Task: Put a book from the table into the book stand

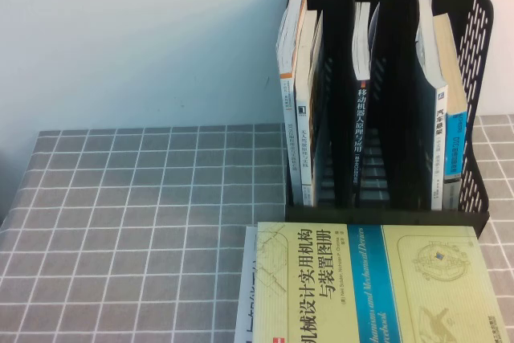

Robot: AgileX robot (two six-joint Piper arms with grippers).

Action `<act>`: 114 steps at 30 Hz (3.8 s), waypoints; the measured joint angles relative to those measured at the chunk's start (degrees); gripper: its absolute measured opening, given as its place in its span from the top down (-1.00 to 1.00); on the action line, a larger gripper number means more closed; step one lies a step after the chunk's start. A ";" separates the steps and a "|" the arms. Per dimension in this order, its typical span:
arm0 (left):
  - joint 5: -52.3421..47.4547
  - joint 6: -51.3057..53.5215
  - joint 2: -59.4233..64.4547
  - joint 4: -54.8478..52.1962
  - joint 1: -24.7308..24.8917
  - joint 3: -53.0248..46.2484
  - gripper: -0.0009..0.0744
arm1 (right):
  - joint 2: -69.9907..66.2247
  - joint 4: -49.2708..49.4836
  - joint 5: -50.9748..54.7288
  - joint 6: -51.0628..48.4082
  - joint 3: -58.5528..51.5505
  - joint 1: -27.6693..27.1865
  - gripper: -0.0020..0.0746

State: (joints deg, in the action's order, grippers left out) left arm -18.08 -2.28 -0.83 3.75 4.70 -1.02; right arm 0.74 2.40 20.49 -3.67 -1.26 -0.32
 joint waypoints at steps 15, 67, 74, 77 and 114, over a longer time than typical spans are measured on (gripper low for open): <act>-0.04 0.00 0.00 0.02 0.00 0.00 0.98 | 0.00 0.00 0.00 0.00 0.00 0.00 0.96; 2.45 -5.39 0.00 -5.74 0.00 -0.11 0.98 | 0.00 -0.86 -2.25 0.00 -0.22 0.00 0.96; 18.63 -5.41 0.00 -3.75 0.00 -0.20 0.98 | 0.00 -0.98 -24.23 -0.50 -0.44 0.00 0.96; 28.03 -6.69 0.00 -3.36 0.00 -0.20 0.98 | 0.00 -1.06 -34.14 -0.50 -0.44 0.00 0.96; -13.02 -0.32 32.90 25.92 -0.12 31.69 0.98 | -23.39 9.95 13.48 -11.63 25.39 0.00 0.96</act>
State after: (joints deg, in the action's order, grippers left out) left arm -31.10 -2.59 32.07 29.66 4.59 30.67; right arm -22.65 12.36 33.96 -15.29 24.13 -0.32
